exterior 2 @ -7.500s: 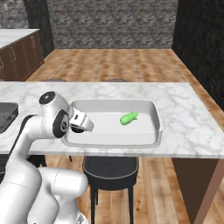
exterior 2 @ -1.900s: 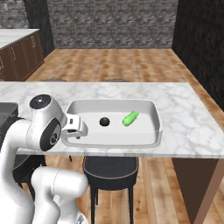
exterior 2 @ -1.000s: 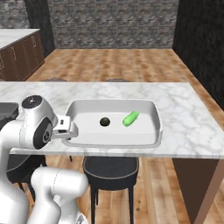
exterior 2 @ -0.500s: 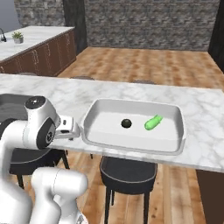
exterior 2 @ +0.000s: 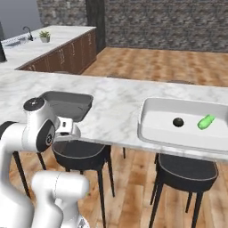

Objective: Place the cold items (corn and squash) from the fridge in one tupperware on the dining counter. Place the warm items (kebab skewer and hot dog) in the stove area in another tupperware.

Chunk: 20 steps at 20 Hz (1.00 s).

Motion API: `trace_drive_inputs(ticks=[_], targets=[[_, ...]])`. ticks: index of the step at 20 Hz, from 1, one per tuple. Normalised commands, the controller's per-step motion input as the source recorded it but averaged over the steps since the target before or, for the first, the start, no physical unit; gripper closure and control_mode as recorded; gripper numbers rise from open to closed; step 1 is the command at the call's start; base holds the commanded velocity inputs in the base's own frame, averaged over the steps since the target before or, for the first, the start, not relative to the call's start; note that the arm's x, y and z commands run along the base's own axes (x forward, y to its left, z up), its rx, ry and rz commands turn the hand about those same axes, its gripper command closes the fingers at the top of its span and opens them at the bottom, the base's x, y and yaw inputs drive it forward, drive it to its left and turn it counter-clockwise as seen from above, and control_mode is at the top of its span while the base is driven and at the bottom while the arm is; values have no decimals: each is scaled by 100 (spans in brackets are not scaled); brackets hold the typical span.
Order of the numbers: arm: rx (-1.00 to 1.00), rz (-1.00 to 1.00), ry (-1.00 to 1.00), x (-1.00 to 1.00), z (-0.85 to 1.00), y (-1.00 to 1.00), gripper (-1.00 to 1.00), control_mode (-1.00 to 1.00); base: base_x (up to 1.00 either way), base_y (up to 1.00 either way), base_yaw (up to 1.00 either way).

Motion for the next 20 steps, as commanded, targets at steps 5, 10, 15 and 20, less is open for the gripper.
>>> trace_drive_inputs(ticks=[5,10,15,20], targets=[[0,0,0,0,0,0,-100,100,-22,100,-7],[0,0,0,0,0,0,-100,100,-1,100,-15],[0,0,0,0,0,0,-100,100,-7,100,-15],[0,0,0,0,0,0,-100,100,-18,100,-13]])
